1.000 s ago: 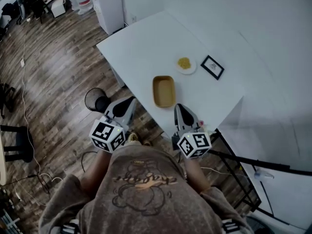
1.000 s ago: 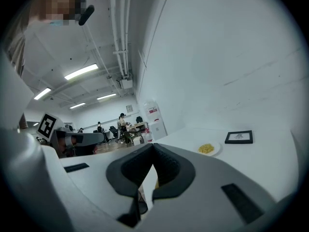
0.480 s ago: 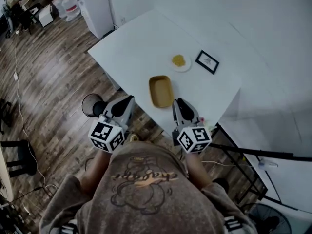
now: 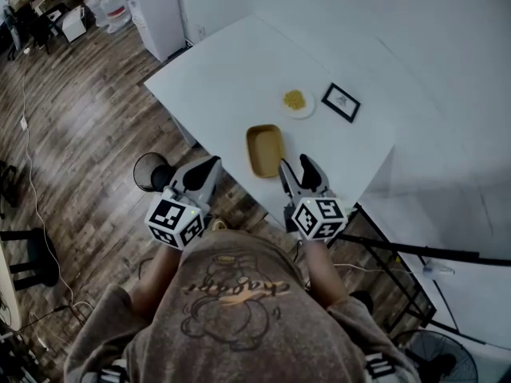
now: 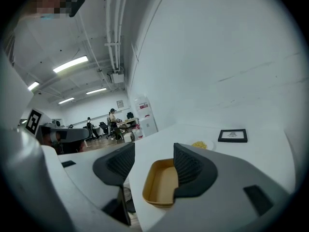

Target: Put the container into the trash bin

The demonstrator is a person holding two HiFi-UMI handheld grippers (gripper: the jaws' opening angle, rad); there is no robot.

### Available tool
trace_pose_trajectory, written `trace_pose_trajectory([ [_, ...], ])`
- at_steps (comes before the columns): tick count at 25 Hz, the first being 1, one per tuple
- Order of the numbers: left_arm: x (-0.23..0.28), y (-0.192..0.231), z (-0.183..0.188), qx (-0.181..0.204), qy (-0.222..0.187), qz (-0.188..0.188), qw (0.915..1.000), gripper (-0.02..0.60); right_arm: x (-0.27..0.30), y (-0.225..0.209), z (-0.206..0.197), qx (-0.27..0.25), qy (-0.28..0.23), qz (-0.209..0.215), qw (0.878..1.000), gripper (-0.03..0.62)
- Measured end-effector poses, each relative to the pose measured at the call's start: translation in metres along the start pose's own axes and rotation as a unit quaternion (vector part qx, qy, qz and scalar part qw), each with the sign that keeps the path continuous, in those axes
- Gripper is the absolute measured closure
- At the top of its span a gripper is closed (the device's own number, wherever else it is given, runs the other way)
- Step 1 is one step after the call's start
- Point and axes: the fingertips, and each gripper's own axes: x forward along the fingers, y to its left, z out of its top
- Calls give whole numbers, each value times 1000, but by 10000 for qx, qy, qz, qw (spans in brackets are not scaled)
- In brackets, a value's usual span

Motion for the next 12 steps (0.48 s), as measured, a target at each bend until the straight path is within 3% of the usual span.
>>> trace_pose_trajectory([
  [4, -2, 8, -1, -27, 6, 22, 10000, 578, 19, -4, -10, 34, 264, 11, 9996, 316],
  [12, -3, 15, -3, -14, 54, 94, 9999, 578, 52, -33, -41, 109, 750, -185, 9970, 315],
])
